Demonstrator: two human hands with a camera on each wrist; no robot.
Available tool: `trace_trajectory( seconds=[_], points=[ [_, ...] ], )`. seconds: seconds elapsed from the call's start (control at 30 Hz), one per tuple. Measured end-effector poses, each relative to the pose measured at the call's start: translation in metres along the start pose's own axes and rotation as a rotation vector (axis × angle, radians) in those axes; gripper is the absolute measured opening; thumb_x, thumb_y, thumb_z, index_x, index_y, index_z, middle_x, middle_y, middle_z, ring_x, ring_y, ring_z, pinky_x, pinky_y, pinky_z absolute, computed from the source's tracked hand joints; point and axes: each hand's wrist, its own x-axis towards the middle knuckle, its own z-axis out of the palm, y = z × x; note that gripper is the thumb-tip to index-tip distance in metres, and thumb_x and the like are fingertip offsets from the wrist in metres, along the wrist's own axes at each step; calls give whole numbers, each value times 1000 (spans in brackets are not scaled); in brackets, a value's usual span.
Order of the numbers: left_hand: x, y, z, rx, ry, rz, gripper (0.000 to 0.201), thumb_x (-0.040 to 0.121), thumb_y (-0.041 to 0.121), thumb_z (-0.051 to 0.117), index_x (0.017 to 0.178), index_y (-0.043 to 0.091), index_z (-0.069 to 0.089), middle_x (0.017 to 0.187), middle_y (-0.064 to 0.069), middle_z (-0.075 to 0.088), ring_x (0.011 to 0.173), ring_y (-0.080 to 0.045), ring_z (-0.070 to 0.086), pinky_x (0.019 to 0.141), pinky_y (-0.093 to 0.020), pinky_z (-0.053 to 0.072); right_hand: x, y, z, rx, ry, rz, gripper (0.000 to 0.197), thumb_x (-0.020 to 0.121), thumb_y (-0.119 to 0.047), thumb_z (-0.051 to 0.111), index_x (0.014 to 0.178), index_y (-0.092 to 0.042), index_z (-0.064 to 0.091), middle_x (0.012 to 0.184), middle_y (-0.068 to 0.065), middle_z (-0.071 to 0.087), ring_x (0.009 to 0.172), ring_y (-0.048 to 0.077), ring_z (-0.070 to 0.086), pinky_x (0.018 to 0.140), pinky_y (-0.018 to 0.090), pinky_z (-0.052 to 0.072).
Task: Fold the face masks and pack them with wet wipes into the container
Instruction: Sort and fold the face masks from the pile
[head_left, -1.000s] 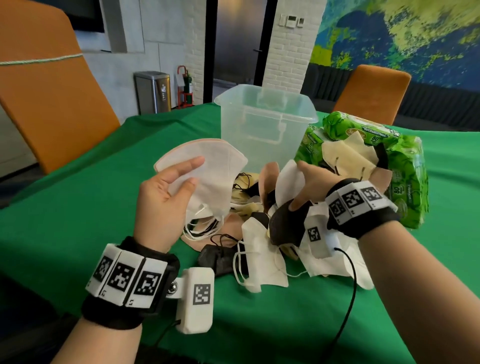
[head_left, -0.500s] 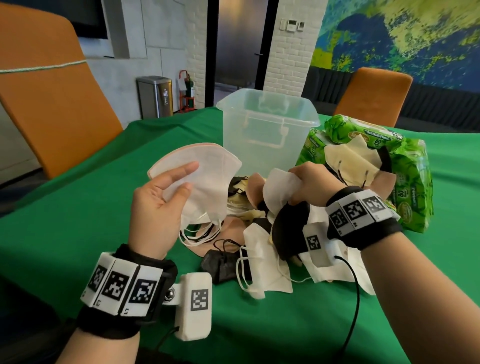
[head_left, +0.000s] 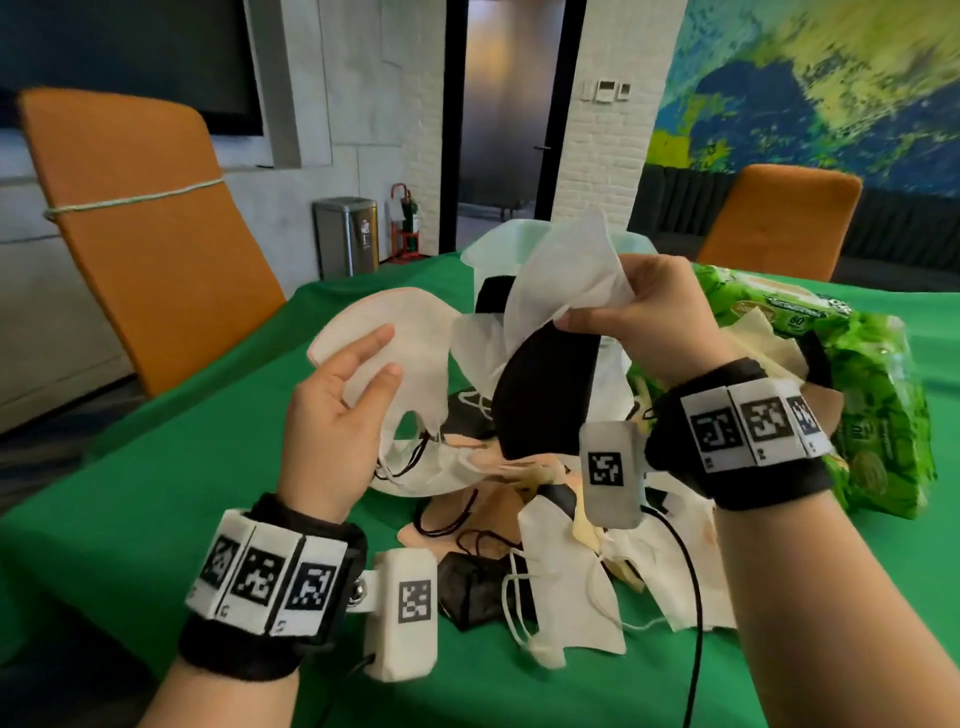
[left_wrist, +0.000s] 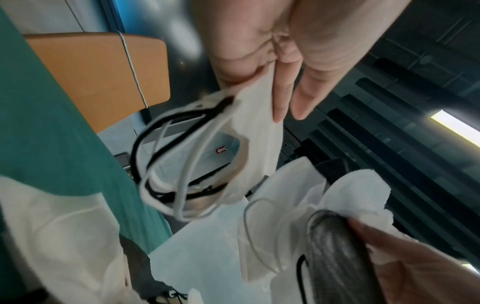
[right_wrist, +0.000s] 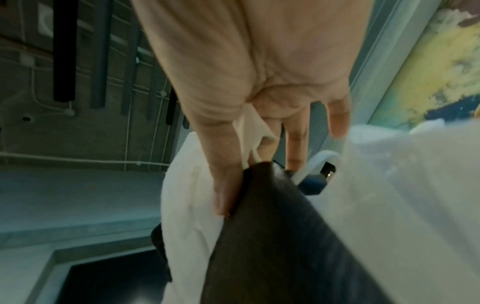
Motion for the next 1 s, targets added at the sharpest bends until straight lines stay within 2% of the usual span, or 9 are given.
trace_trajectory(
  seconds=[0.07, 0.17, 0.27, 0.37, 0.47, 0.73, 0.8, 0.9, 1.0],
  points=[
    [-1, 2, 0, -85, -19, -29, 18, 90, 33, 57, 107, 37, 58, 117, 21, 57, 105, 20, 50, 88, -1, 36, -3, -1, 6, 121, -67, 3, 27, 66, 9, 74, 85, -10, 67, 68, -14, 69, 64, -5, 63, 62, 10, 48],
    [-4, -1, 3, -217, -69, -64, 62, 65, 77, 56, 112, 36, 60, 126, 11, 59, 122, -2, 50, 107, -29, 35, -7, 4, 15, 304, -159, 56, 27, 67, 12, 70, 85, -8, 66, 73, -7, 72, 73, 6, 67, 68, 18, 53],
    [-7, -3, 8, -275, -129, -75, 95, 57, 88, 54, 126, 22, 58, 132, -6, 57, 126, -23, 50, 109, -52, 32, -9, 12, 24, 428, -195, 125, 35, 59, 8, 74, 89, -10, 67, 82, 2, 73, 80, 16, 68, 75, 28, 55],
    [-11, 0, 12, -350, -165, -72, 90, 57, 79, 65, 121, 17, 60, 121, -6, 65, 116, -23, 58, 101, -44, 43, -11, 16, 30, 500, -200, 170, 41, 56, 5, 74, 93, -9, 66, 88, 6, 72, 84, 21, 67, 77, 31, 56],
    [-17, 7, 22, -324, -172, -50, 58, 54, 46, 82, 103, 20, 65, 100, -1, 73, 96, -19, 68, 81, -34, 52, -17, 15, 37, 487, -170, 183, 45, 60, 8, 73, 102, -7, 62, 95, 11, 69, 87, 22, 67, 80, 33, 56],
    [-18, 0, 23, -127, -35, 69, 79, 63, -7, 79, 121, 37, 47, 123, 20, 57, 118, -3, 53, 105, -30, 41, -25, 9, 44, 332, -121, 132, 54, 69, 13, 69, 115, -8, 49, 105, 11, 65, 94, 21, 65, 84, 32, 54],
    [-18, 0, 21, -138, -23, 99, 88, 63, -12, 76, 125, 40, 40, 119, 33, 54, 117, 3, 51, 103, -20, 40, -24, 6, 42, 301, -141, 126, 59, 69, 6, 73, 116, -14, 45, 105, 13, 63, 91, 21, 65, 81, 31, 55],
    [-19, -2, 18, -134, -31, 138, 84, 65, -5, 77, 124, 44, 44, 124, 28, 54, 123, -3, 49, 107, -28, 37, -22, -1, 39, 251, -94, 127, 58, 67, -23, 79, 116, -20, 49, 102, 10, 62, 91, 22, 64, 78, 29, 53],
    [-19, -2, 16, -78, -48, 160, 62, 69, -6, 76, 109, 37, 56, 110, 36, 59, 113, 10, 51, 100, -11, 35, -17, -7, 38, 216, 13, 67, 27, 76, -23, 72, 92, -4, 62, 86, 15, 66, 76, 20, 61, 67, 26, 49]
  ],
)
